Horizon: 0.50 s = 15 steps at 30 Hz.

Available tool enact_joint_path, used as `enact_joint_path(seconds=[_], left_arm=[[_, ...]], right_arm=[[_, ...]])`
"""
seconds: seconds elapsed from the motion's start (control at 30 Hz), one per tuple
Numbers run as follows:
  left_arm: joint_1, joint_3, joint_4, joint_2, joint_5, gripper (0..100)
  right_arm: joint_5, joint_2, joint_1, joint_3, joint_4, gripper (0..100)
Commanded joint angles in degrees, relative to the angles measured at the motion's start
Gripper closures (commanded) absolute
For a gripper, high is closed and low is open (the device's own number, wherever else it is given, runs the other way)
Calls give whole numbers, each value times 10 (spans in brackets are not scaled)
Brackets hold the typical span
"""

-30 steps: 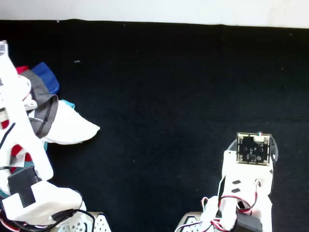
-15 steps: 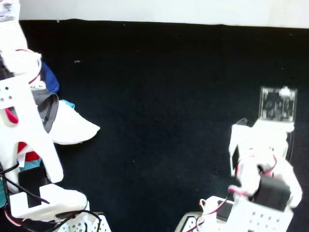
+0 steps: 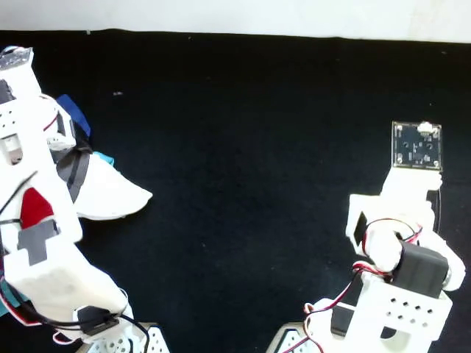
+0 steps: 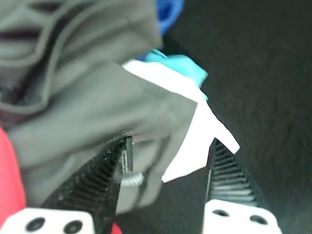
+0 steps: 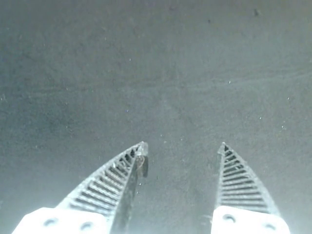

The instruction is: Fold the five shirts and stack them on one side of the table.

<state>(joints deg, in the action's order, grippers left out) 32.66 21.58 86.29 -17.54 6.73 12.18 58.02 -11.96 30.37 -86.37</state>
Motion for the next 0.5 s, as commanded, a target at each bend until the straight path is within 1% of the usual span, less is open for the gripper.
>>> enact_joint_path(seconds=[0.0, 0.17, 0.3, 0.33, 0.43, 0.47], left_arm=[[31, 1, -46, -22, 3, 752], [55, 2, -86, -49, 4, 753], [57, 2, -82, -50, 5, 771], [56, 2, -79, -50, 5, 809], [54, 2, -70, -46, 5, 1000], [54, 2, -69, -45, 4, 978]], right_arm=[[1, -2, 7, 10, -2, 771], [1, -2, 7, 22, -2, 771], [1, -2, 7, 22, -2, 771], [1, -2, 7, 22, -2, 771], [1, -2, 7, 22, -2, 771], [1, -2, 7, 22, -2, 771]])
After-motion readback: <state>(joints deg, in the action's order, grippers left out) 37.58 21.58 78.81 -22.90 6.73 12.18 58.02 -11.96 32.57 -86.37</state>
